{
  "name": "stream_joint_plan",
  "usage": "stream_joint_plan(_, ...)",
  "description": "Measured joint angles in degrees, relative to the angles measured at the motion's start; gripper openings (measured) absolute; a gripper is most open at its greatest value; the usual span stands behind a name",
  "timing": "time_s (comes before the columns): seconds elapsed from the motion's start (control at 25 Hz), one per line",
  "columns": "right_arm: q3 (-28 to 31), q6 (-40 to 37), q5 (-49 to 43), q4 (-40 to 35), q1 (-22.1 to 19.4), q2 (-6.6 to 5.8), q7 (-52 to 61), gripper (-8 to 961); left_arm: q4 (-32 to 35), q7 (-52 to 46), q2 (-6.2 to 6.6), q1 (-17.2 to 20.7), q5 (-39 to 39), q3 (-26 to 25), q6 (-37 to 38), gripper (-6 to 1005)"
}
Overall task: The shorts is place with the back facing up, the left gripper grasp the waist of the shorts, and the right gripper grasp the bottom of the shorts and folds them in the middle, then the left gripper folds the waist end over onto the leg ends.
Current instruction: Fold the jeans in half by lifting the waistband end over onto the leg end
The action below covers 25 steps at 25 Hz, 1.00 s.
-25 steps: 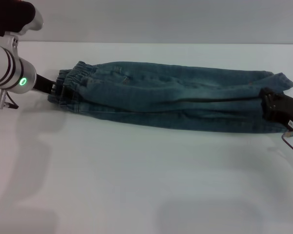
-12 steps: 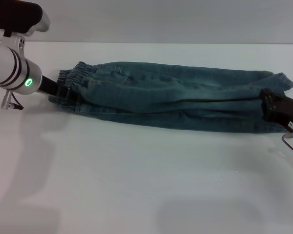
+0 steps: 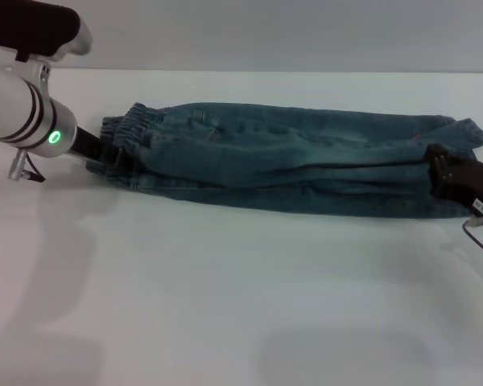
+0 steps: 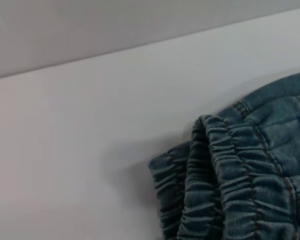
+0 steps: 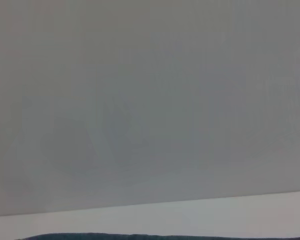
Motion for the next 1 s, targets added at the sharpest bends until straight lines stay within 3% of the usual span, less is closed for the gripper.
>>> stream_joint_plan(0.2,0.2,0.7,-0.6,0.2,0.0,-0.18,0.9,0,0.2,1.2,-0.02,-0.3,0.0,0.1,-0.3,756)
stream_joint_plan(0.64,0.1,0.7,-0.8,1.3,-0.7,-0.31,1.5,-1,-0.6,1.7,-0.09,0.4,-0.2,0.3,0.2,614)
stream_joint_plan(1.0,0.1,1.0,-0.8,1.5,-1.2,-0.11,1.6,-1,-7.1,1.0,-0.37,4.0,-1.3,1.8,-0.3,534)
